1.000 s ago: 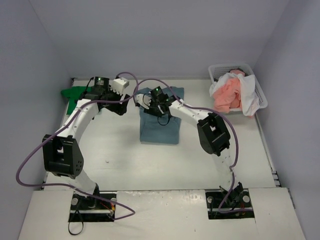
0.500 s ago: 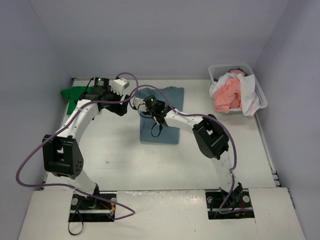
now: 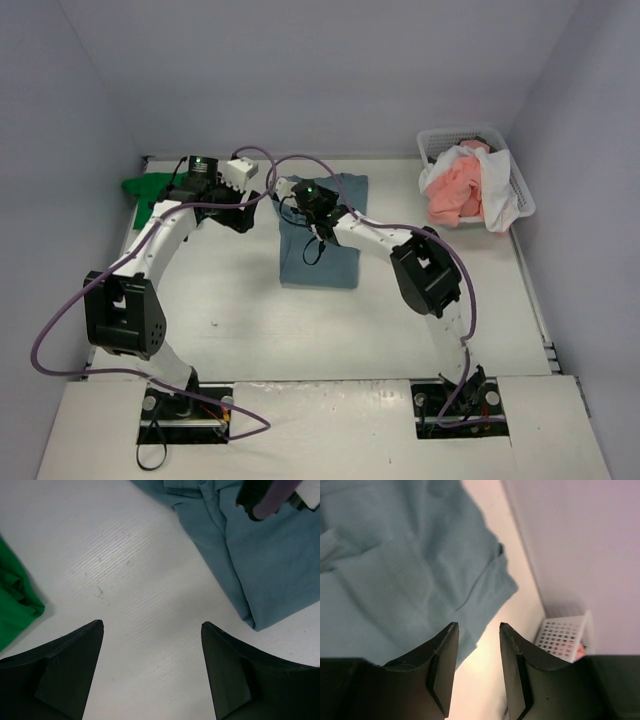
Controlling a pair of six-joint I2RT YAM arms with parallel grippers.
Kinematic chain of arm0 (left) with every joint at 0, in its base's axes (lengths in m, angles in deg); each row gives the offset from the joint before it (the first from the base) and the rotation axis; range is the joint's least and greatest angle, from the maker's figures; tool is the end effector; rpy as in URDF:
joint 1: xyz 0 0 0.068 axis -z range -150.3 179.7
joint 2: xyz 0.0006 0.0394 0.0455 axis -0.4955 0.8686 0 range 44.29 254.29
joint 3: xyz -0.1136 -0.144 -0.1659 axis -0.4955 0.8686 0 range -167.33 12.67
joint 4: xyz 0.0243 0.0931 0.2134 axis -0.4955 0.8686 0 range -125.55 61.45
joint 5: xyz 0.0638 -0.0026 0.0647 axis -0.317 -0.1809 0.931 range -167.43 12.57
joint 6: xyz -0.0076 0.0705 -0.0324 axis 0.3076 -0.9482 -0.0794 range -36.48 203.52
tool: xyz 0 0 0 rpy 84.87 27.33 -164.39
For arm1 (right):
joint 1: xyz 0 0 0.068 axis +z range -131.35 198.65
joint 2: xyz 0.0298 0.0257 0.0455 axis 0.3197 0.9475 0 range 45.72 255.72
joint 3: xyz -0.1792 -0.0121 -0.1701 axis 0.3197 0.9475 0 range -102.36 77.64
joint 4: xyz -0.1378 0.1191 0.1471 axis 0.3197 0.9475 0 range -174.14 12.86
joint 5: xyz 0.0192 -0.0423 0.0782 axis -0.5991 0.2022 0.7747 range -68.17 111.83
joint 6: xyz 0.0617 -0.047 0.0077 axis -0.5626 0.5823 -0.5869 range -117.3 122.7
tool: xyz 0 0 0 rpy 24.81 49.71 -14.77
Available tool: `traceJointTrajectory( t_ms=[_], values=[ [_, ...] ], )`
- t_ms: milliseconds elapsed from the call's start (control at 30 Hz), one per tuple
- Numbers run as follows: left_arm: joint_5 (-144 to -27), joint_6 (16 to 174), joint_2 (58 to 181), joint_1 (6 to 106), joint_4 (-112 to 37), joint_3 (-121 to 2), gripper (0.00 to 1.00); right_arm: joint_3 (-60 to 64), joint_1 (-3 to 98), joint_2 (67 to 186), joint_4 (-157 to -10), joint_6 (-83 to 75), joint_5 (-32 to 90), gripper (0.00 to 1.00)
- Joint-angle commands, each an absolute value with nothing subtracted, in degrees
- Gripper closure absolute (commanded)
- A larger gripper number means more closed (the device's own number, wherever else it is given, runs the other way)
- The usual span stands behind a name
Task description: Fold and stack the t-shirts
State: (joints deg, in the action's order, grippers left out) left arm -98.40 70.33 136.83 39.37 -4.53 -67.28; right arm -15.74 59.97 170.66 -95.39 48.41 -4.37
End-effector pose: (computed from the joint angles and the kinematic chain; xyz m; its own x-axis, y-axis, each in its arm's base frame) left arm 0.3436 -0.0827 0.2684 -0.5680 0.3129 -0.7612 0.5565 0.8274 -0.0752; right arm 0.3925 0.3058 0.2001 0.0196 -0.8381 -0.5452 -0.3832 0.4974 -0.7783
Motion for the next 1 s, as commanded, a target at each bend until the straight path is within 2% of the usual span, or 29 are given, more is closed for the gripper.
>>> traceJointTrajectory(
  t_ms=[0, 133, 200, 400, 567, 967],
  values=[
    [-99.5, 70.6, 133.6, 38.9, -6.0, -70.0, 0.27, -17.7, 60.5, 162.4, -86.7, 42.6, 2.5, 0.65],
    [-99.3, 70.6, 132.7, 38.8, -5.7, -70.0, 0.27, -13.8, 62.7, 157.1, -75.2, 42.2, 11.0, 0.63],
    [-99.2, 70.6, 132.1, 38.8, -5.8, -69.7, 0.27, -10.9, 64.1, 154.8, -70.3, 41.9, 13.5, 0.58],
    [-98.9, 70.7, 130.9, 38.5, -6.7, -68.1, 0.27, -0.2, 69.9, 147.2, -67.1, 40.2, 23.4, 0.52],
    [-98.4, 70.4, 129.5, 38.3, -6.3, -67.3, 0.27, 6.0, 74.7, 145.8, -69.1, 38.6, 20.8, 0.51],
    [-98.6, 70.3, 127.8, 38.0, -5.3, -67.5, 0.27, 11.0, 75.9, 151.2, -77.6, 37.5, 12.9, 0.5]
  ],
)
